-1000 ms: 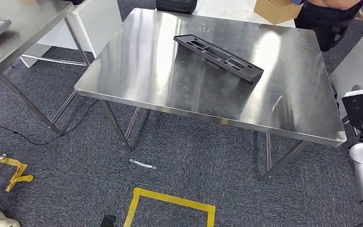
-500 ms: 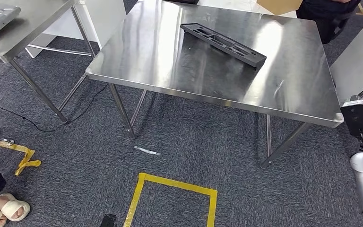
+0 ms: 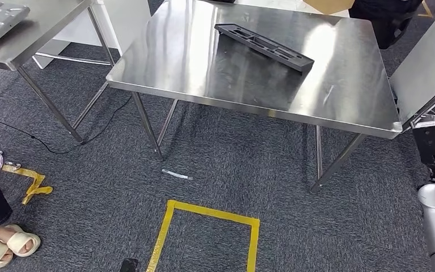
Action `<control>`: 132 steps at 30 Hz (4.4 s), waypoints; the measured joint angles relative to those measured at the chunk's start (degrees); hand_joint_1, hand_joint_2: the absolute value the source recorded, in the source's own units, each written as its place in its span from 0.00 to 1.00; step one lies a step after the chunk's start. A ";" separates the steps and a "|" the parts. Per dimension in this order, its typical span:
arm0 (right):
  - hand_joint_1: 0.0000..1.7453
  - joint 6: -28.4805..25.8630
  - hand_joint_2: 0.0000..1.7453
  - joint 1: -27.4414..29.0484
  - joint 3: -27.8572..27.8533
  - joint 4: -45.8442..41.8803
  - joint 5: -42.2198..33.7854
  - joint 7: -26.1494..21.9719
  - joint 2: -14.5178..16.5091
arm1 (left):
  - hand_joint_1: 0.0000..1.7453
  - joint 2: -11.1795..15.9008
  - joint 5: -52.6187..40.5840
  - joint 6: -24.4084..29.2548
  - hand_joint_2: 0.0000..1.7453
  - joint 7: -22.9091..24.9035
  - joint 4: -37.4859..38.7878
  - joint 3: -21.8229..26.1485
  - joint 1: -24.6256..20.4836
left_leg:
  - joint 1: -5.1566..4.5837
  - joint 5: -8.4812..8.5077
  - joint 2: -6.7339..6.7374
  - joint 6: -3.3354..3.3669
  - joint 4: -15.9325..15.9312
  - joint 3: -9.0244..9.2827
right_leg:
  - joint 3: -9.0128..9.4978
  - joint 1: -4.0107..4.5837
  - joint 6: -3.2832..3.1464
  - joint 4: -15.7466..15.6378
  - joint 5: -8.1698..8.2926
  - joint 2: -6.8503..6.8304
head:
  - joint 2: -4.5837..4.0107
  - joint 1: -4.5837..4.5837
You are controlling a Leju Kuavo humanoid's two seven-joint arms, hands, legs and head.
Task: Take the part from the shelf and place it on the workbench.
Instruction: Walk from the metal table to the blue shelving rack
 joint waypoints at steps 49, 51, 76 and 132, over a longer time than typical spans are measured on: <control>0.00 10.69 0.00 20.49 -3.82 48.15 10.51 20.88 33.10 | 0.00 -1.57 -5.42 1.16 0.00 6.81 -1.14 -6.58 -2.32 | -1.90 7.07 1.69 1.82 -4.04 -4.61 | 8.63 1.44 -1.37 -3.91 -5.02 0.33 | 0.00 0.47; 0.00 10.17 0.00 20.71 -3.83 48.31 10.35 20.70 33.19 | 0.00 -1.56 -5.45 1.27 0.00 6.80 -1.13 -6.72 -2.23 | -1.51 2.85 1.34 1.09 -1.12 -5.72 | 7.30 1.01 -2.54 -3.86 -3.58 0.04 | 0.00 0.33; 0.00 6.34 0.00 20.71 -4.30 48.48 9.00 18.16 33.94 | 0.00 -1.33 -6.83 2.31 0.00 7.06 -1.50 -7.08 -2.52 | -1.71 -0.54 1.05 2.99 -3.12 1.85 | 2.89 1.66 -0.31 -0.49 -2.41 0.20 | 0.00 0.74; 0.00 5.17 0.00 19.86 -2.73 48.48 13.76 18.63 33.72 | 0.00 -0.92 -7.09 3.68 0.00 5.97 -1.59 -6.14 -1.59 | -1.17 2.39 -1.91 3.39 -3.18 -1.22 | -4.03 1.19 -0.83 15.51 -9.76 0.29 | 0.00 0.96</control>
